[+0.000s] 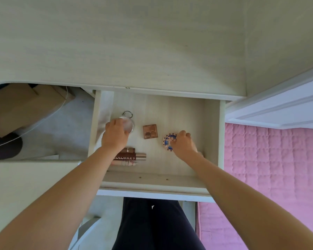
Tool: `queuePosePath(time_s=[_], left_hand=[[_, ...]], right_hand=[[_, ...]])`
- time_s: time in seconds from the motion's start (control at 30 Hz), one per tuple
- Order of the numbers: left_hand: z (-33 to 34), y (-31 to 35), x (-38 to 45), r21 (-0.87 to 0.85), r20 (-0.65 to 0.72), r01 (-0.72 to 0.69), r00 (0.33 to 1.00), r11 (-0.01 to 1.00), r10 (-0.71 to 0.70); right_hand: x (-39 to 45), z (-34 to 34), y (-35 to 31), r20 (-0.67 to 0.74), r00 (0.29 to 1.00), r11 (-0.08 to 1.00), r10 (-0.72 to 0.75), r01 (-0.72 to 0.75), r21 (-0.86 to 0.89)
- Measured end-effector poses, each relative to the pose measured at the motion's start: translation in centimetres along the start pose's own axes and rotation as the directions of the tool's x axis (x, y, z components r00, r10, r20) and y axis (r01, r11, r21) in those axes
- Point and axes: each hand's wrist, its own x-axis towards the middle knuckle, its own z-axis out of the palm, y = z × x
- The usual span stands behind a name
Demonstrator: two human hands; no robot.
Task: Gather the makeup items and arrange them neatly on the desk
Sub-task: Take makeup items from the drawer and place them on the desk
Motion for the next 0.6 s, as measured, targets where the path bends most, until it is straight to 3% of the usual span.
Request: queuePosePath(time_s=[0.13,0.4,0.6], left_hand=[[0.5,0.2,2.5,0.019,0.098,0.092,0.991,0.996,-0.093],[1.3,0.1,4.4,0.072,0.109,0.093,0.989,0.993,-0.101],[1.7,-0.2,4.4,-0.024,0.022,0.103,0.994,0.994,-0.103]], right_hand=[[1.0,1.7,-0.7,0.047,0.974,0.948,0.220,-0.225,0.224],[1.9,3.8,-2.4,-0.068,0.932,0.933,0.356,-0.352,0.074],[1.6,3.6,-2.8,-0.085,0.911,0.908,0.404,-0.389,0.153]])
